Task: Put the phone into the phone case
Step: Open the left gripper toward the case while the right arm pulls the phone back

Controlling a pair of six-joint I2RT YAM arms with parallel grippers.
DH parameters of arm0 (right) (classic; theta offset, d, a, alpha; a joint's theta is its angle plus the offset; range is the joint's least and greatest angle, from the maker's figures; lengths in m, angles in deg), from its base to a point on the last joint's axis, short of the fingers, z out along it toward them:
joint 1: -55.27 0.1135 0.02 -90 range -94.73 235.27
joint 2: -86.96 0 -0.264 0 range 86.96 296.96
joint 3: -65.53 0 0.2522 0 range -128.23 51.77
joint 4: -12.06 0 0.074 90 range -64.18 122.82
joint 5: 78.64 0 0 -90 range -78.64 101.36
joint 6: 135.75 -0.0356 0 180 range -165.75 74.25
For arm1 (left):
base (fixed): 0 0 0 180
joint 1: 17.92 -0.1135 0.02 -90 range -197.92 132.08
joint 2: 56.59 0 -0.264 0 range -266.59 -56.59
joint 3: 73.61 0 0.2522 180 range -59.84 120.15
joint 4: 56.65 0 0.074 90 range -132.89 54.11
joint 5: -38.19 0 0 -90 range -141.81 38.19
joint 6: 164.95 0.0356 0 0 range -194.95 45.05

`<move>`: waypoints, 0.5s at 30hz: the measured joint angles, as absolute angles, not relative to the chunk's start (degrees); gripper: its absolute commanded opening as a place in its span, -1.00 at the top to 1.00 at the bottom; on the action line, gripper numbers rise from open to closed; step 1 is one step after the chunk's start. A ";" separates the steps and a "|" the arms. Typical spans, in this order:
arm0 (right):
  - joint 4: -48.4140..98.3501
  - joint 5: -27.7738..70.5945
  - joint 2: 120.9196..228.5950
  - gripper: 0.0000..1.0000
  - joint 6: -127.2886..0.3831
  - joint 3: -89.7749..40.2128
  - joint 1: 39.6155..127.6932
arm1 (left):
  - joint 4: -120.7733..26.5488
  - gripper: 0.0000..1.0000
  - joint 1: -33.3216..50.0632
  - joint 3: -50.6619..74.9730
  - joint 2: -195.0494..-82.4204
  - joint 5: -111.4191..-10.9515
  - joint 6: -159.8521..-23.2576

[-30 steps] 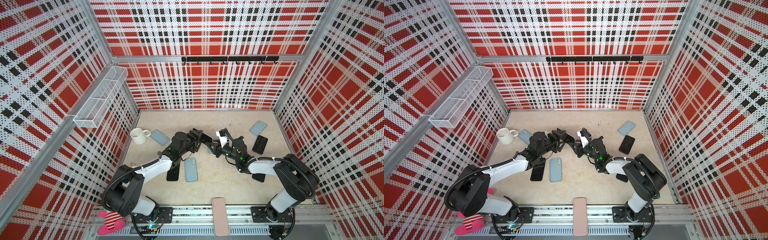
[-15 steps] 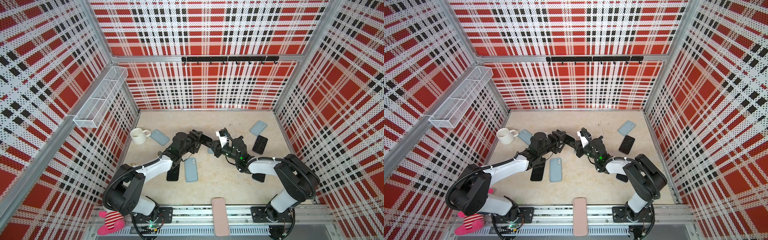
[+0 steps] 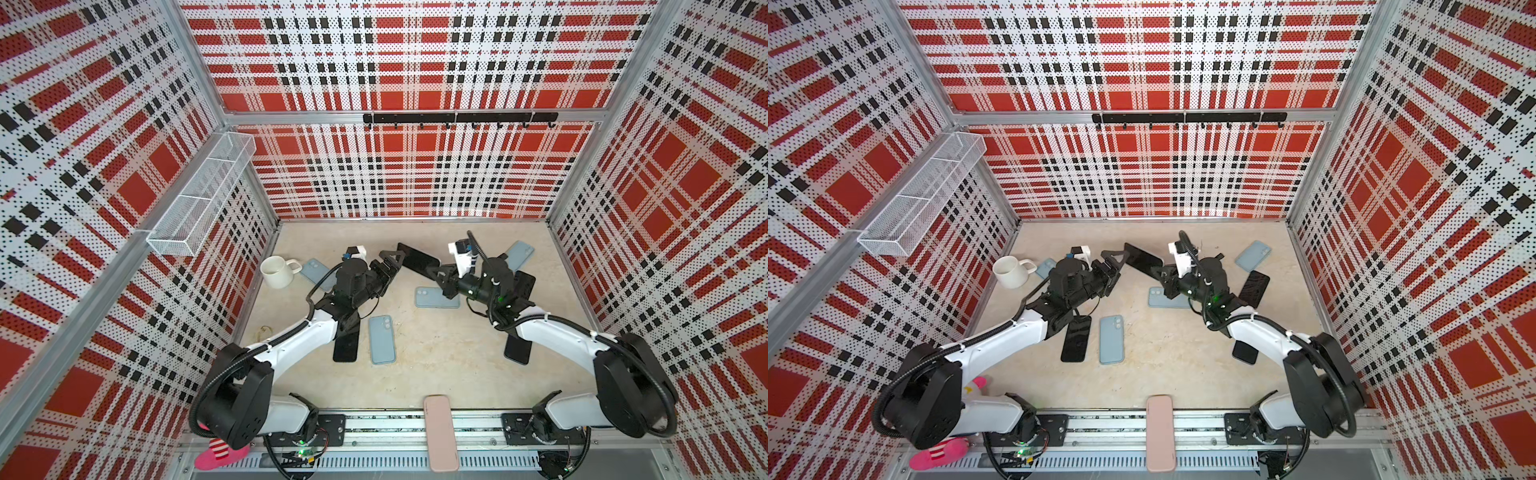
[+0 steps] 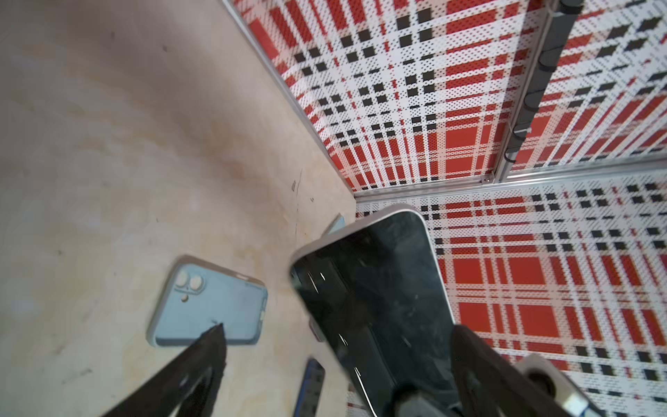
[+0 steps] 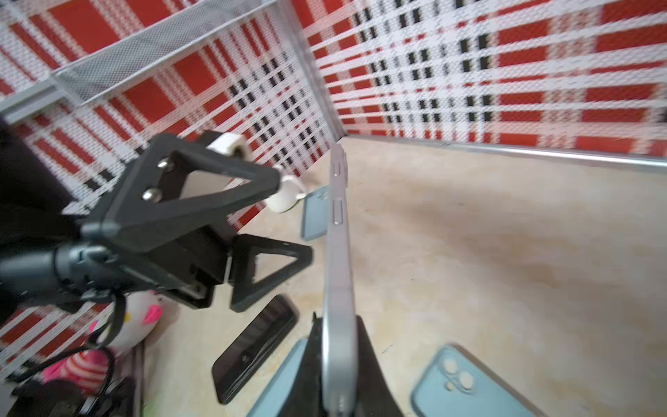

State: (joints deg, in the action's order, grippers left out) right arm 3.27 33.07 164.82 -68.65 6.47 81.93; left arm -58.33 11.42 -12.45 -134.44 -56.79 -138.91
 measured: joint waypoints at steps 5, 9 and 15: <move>17.02 31.65 157.89 1.00 -69.83 4.05 72.83 | -49.26 -0.63 12.84 -2.46 -139.07 -50.10 -123.13; 25.04 36.00 152.52 1.00 -72.32 5.69 65.01 | -43.95 -0.32 14.05 3.29 -146.83 -47.50 -115.24; 33.26 44.42 145.26 1.00 -75.14 11.46 56.07 | -35.56 -0.13 16.76 11.35 -159.61 -45.29 -108.55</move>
State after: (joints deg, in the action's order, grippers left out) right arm 33.26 44.42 145.26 -75.14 11.46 56.07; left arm -35.56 16.76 11.35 -159.61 -45.29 -108.55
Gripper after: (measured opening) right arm 0.105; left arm 0.583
